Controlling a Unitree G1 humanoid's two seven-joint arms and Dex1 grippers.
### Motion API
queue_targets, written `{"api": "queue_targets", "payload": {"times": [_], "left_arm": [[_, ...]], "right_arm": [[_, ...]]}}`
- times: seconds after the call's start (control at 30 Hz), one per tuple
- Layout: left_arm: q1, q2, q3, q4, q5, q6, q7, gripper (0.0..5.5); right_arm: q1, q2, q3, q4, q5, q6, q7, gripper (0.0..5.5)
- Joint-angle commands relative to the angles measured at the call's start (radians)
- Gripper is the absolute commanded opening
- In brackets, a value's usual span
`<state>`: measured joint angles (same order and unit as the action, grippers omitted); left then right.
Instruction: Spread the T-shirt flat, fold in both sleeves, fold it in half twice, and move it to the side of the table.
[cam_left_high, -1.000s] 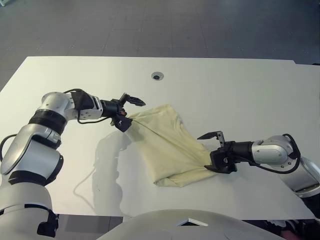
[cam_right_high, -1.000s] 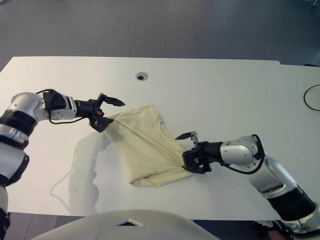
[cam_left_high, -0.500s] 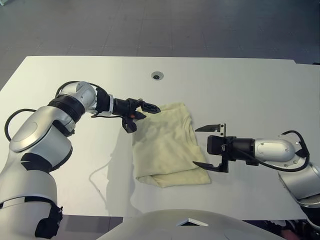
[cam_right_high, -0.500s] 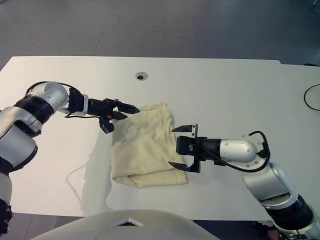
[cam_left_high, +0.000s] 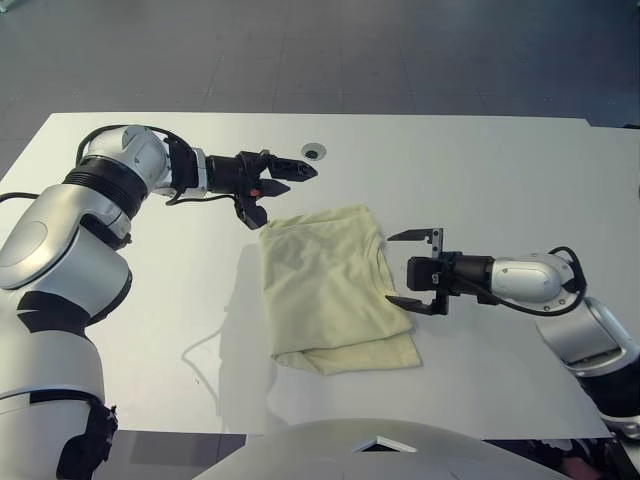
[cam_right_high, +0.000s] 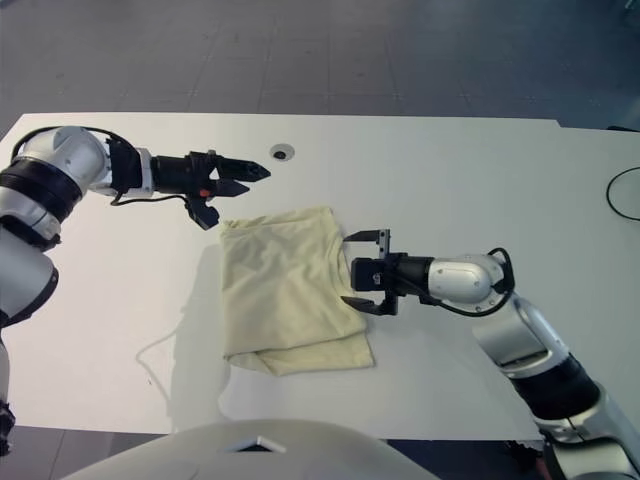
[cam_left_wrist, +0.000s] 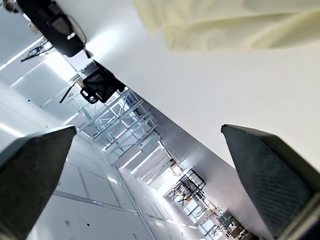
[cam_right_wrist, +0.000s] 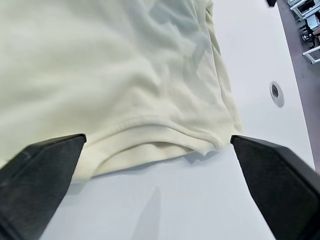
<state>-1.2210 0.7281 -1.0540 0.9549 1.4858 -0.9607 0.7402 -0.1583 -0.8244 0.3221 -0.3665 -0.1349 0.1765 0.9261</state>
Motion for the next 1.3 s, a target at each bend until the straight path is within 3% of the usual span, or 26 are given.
{"api": "queue_targets", "payload": {"times": [0.03,0.37,0.7,1.03,1.3], "left_arm": [[0.049,0.037,0.016,-0.03,-0.071,-0.097,-0.062,5.4],[0.159,-0.003,0.021,0.042,-0.138,-0.079,-0.165,5.4],[0.183,-0.094,-0.006,0.194,-0.137,0.032,-0.169,5.4],[0.151,-0.137,-0.012,0.175,-0.151,0.023,-0.121,5.4],[0.162,-0.019,0.049,0.026,-0.216,-0.081,-0.108,5.4]], "right_arm": [[-0.017,0.007,0.029,0.064,-0.039,-0.073,0.004,5.37],[0.042,-0.006,0.06,0.048,-0.05,-0.129,0.058,5.37],[0.131,-0.062,0.03,-0.007,-0.058,-0.113,0.072,5.37],[0.163,-0.053,-0.001,-0.053,-0.03,-0.041,0.062,5.37],[0.151,-0.024,-0.134,-0.155,0.08,0.064,0.026,5.37]]}}
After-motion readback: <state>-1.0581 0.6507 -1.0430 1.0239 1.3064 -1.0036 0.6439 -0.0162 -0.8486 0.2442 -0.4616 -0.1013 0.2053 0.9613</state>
